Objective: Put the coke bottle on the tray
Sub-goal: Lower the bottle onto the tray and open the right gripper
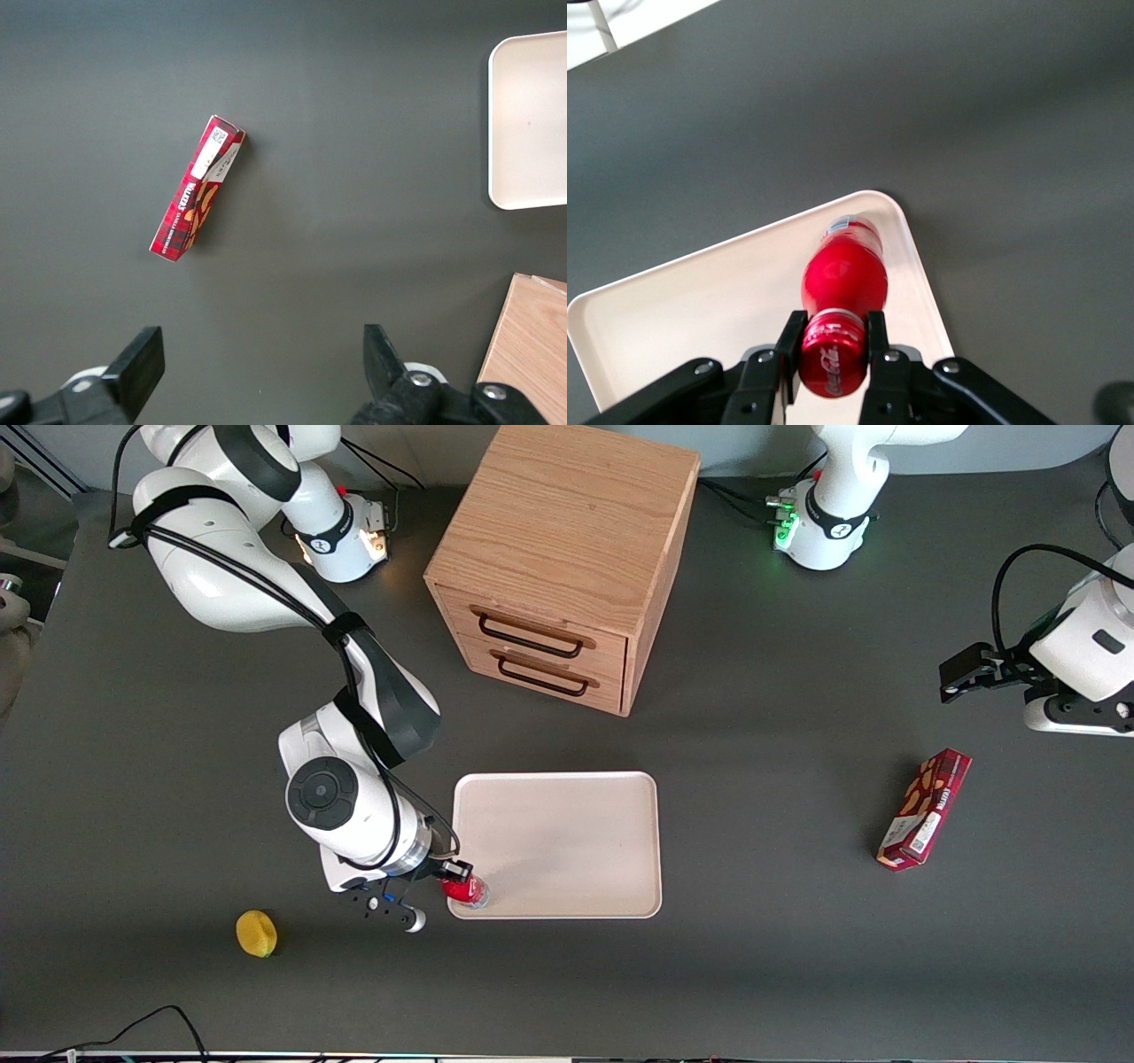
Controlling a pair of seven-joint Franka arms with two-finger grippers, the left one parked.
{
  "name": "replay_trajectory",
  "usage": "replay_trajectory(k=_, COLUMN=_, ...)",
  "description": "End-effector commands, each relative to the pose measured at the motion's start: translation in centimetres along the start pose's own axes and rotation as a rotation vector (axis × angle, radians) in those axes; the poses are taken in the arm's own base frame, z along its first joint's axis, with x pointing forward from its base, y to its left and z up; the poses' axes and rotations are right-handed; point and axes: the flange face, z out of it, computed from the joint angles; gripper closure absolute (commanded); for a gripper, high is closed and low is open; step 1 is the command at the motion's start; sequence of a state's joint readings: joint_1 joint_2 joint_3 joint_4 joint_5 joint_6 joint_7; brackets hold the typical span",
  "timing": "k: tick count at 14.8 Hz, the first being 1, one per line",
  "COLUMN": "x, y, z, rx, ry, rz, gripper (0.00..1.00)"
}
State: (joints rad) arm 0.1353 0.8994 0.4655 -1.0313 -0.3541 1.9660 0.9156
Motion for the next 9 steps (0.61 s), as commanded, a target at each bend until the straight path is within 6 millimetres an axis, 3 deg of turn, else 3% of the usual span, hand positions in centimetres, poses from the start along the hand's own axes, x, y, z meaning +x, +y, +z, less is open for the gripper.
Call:
replay_trajectory(k=1, x=0.0, y=-0.7, z=-0.5, rx=0.001, ry=0.033, rz=0.012, gripper=0.00)
replay_trajectory(k=3, x=0.2, y=-0.7, z=-1.0, rx=-0.008, ry=0.056, rz=-0.001, gripper=0.00)
replay_trajectory(k=5, x=0.1, y=-0.5, z=-3.0, rx=-0.009, ry=0.058, rz=-0.007, gripper=0.00)
replay_trajectory(k=7, x=-1.5, y=-0.3, z=-9.9, rx=-0.034, ry=0.036, rz=-0.063, gripper=0.00)
replay_trajectory(k=9, x=-3.9, y=1.8, z=-18.7, rx=-0.098, ry=0.023, rz=-0.147, gripper=0.00)
